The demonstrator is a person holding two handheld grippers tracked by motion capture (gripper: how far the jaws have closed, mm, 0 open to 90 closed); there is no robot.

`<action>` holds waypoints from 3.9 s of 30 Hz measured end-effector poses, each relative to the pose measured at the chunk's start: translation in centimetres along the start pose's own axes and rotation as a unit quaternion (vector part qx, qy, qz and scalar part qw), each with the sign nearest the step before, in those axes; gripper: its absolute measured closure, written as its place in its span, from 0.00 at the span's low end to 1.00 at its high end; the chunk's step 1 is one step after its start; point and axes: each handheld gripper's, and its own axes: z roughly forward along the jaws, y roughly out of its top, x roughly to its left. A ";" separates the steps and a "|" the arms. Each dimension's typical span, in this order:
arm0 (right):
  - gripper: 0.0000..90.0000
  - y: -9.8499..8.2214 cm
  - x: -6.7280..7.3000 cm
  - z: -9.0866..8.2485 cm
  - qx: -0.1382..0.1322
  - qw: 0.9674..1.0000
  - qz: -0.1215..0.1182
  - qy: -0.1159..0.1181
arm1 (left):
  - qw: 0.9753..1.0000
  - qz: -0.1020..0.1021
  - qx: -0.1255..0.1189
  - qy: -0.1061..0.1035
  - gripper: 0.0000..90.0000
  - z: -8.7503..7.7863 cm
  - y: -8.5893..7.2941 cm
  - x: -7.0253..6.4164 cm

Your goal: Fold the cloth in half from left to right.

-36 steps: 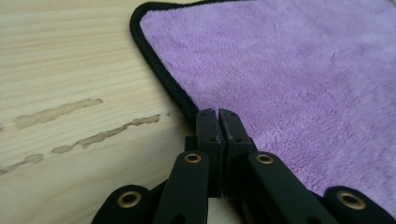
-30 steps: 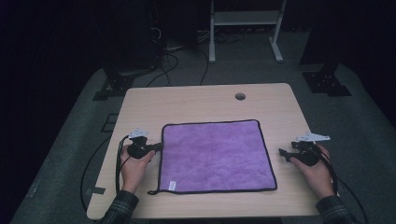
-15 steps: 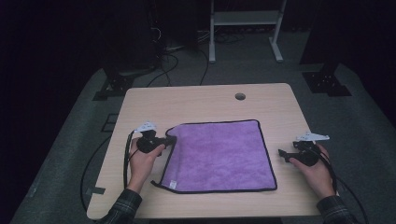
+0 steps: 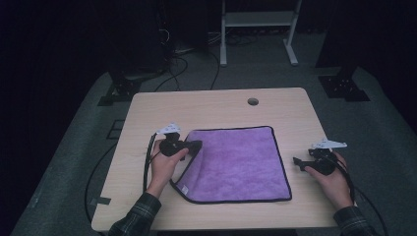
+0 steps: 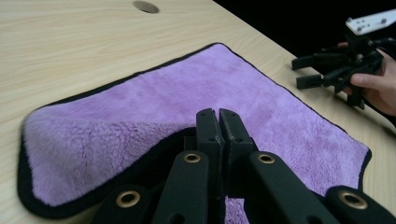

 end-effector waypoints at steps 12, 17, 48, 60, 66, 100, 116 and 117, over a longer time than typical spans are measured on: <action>0.25 0.0 0.0 0.0 0.000 1.000 0.000 0.000 | 0.999 0.022 0.010 -0.031 0.98 3.5 1.4 -1.3; 0.25 0.0 0.0 0.0 0.000 1.000 0.000 0.000 | 0.999 0.024 0.014 -0.045 0.98 5.0 1.7 -1.8; 0.25 0.0 0.0 0.0 0.000 1.000 0.000 0.000 | 0.993 0.029 0.032 -0.108 0.98 14.5 3.8 -5.4; 0.25 0.0 0.0 0.0 0.000 1.000 0.000 0.000 | 0.991 0.023 0.031 -0.125 0.98 17.5 4.7 -6.5; 0.25 0.0 0.0 0.0 0.000 1.000 0.000 0.000 | 0.990 0.021 0.038 -0.137 0.98 19.6 4.9 -7.2; 0.25 0.0 0.0 0.0 0.000 1.000 -0.001 0.001 | 0.991 0.052 0.098 -0.073 0.75 20.1 4.2 -7.5; 0.25 -0.1 0.0 0.0 0.000 1.000 -0.001 0.002 | 0.993 0.060 0.090 0.046 0.59 11.0 1.9 -3.7; 0.25 -0.1 0.0 0.0 0.000 1.000 -0.001 0.002 | 0.993 0.060 0.090 0.046 0.58 11.0 1.9 -3.7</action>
